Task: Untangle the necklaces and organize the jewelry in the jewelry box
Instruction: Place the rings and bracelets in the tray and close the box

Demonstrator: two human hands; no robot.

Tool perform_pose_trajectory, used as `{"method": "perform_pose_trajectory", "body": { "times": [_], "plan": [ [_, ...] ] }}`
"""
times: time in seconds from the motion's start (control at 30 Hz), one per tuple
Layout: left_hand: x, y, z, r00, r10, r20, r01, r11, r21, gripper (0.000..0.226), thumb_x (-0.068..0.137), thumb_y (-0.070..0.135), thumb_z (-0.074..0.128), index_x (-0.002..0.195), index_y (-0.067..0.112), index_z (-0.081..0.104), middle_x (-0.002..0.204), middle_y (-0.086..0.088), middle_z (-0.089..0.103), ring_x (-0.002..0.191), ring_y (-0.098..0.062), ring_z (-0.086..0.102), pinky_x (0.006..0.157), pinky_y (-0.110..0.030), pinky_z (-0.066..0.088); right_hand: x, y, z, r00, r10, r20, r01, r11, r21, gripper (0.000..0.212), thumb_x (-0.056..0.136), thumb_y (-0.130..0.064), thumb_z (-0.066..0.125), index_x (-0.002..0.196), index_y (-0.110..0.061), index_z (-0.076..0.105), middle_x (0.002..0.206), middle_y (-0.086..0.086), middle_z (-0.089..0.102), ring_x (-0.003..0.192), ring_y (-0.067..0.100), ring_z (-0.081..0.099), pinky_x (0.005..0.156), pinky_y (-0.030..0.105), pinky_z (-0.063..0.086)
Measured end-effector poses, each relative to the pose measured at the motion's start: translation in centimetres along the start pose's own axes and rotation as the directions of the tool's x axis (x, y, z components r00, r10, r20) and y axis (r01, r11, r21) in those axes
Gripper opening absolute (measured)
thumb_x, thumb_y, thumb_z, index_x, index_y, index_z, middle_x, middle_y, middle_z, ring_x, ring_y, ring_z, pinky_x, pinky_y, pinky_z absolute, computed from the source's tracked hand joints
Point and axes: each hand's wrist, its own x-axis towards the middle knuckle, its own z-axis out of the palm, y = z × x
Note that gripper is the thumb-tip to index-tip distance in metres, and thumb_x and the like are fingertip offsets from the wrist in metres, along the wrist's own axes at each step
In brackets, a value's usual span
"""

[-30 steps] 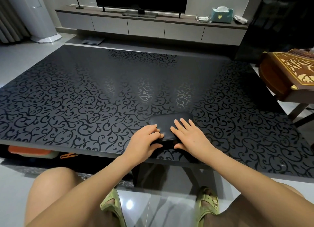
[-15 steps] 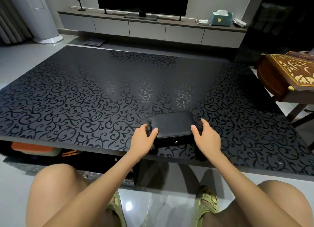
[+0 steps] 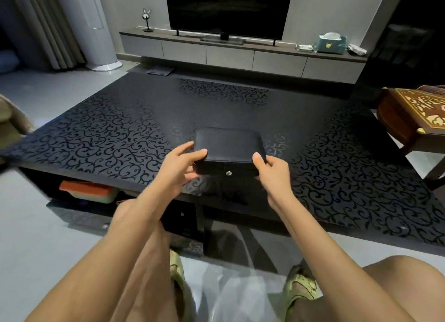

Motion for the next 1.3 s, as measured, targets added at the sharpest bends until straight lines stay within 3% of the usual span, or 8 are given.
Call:
{"method": "perform_pose_trajectory", "body": {
  "times": [0.27, 0.47, 0.63, 0.77, 0.97, 1.13, 1.2, 1.3],
  "plan": [
    [-6.9, 1.9, -11.8, 0.987, 0.011, -0.163, -0.042, 0.981, -0.188, 0.045, 0.087, 0.016, 0.062, 0.128, 0.013, 0.045, 0.094, -0.015, 0.068, 0.076, -0.024, 0.07, 0.063, -0.035, 0.059, -5.6, -5.6, 9.0, 0.942, -0.23, 0.245, 0.223, 0.973, 0.056, 0.05, 0.089, -0.021, 0.057, 0.053, -0.018, 0.022, 0.048, -0.005, 0.019, 0.046, 0.011, 0.019, 0.051, 0.028, 0.015],
    [-8.6, -2.4, -19.5, 0.958, -0.058, -0.282, -0.001, 0.979, -0.205, 0.05, 0.087, 0.014, 0.06, 0.135, 0.009, 0.046, 0.11, -0.017, 0.065, 0.08, -0.026, 0.069, 0.061, -0.032, 0.059, -10.1, -2.9, 14.9, 0.913, -0.098, 0.397, 0.123, 0.992, -0.04, 0.046, 0.092, -0.024, 0.054, 0.056, -0.018, 0.026, 0.052, -0.004, 0.025, 0.046, 0.012, 0.025, 0.048, 0.027, 0.019],
    [-7.4, -8.2, -23.3, 0.917, -0.181, -0.355, 0.111, 0.972, -0.207, 0.037, 0.089, 0.01, 0.056, 0.127, 0.012, 0.057, 0.109, -0.009, 0.066, 0.091, -0.027, 0.064, 0.084, -0.039, 0.052, -12.0, 3.8, 18.7, 0.866, 0.157, 0.475, -0.122, 0.987, -0.103, 0.023, 0.092, -0.022, 0.055, 0.076, -0.007, 0.049, 0.069, 0.004, 0.046, 0.06, 0.014, 0.04, 0.056, 0.024, 0.033],
    [-4.3, -12.6, -24.0, 0.883, -0.276, -0.38, 0.214, 0.957, -0.197, 0.034, 0.09, 0.009, 0.056, 0.123, 0.014, 0.057, 0.099, -0.005, 0.064, 0.077, -0.022, 0.062, 0.075, -0.037, 0.053, -12.0, 9.7, 20.7, 0.847, 0.357, 0.393, -0.338, 0.933, -0.121, 0.02, 0.09, -0.017, 0.058, 0.076, -0.012, 0.046, 0.072, 0.006, 0.043, 0.068, 0.018, 0.042, 0.065, 0.031, 0.037],
    [2.0, -17.1, -22.8, 0.888, -0.296, -0.352, 0.275, 0.955, -0.109, 0.022, 0.096, 0.015, 0.051, 0.114, 0.02, 0.062, 0.099, -0.003, 0.066, 0.086, -0.021, 0.058, 0.073, -0.033, 0.05, -9.8, 15.0, 22.8, 0.827, 0.522, 0.208, -0.52, 0.851, -0.071, 0.008, 0.092, -0.015, 0.056, 0.095, -0.008, 0.055, 0.09, 0.01, 0.054, 0.083, 0.023, 0.051, 0.075, 0.03, 0.039],
    [7.5, -18.7, -21.7, 0.919, -0.275, -0.281, 0.282, 0.959, -0.015, 0.02, 0.098, 0.015, 0.047, 0.104, 0.013, 0.066, 0.099, -0.001, 0.067, 0.089, -0.016, 0.061, 0.077, -0.029, 0.05, -7.7, 17.0, 24.4, 0.808, 0.587, 0.05, -0.582, 0.809, -0.082, 0.042, 0.096, -0.018, 0.051, 0.133, -0.001, 0.042, 0.125, 0.013, 0.052, 0.12, 0.03, 0.047, 0.095, 0.031, 0.036],
    [8.8, -19.0, -21.2, 0.913, -0.256, -0.317, 0.288, 0.956, 0.057, 0.026, 0.097, 0.013, 0.045, 0.072, 0.015, 0.053, 0.069, -0.001, 0.051, 0.065, -0.013, 0.044, 0.056, -0.025, 0.035, -6.8, 18.0, 25.0, 0.806, 0.591, 0.028, -0.588, 0.806, -0.072, 0.039, 0.096, -0.018, 0.049, 0.131, -0.001, 0.044, 0.126, 0.012, 0.054, 0.118, 0.031, 0.05, 0.095, 0.031, 0.037],
    [10.0, -19.3, -20.2, 0.894, -0.25, -0.371, 0.321, 0.936, 0.146, 0.021, 0.096, 0.011, 0.041, 0.076, 0.013, 0.044, 0.068, -0.005, 0.036, 0.061, -0.014, 0.032, 0.056, -0.028, 0.027, -5.7, 18.7, 26.0, 0.78, 0.624, 0.051, -0.622, 0.781, -0.047, 0.042, 0.097, -0.016, 0.047, 0.137, -0.004, 0.041, 0.131, 0.014, 0.052, 0.12, 0.031, 0.049, 0.1, 0.036, 0.037]
  ]
}}
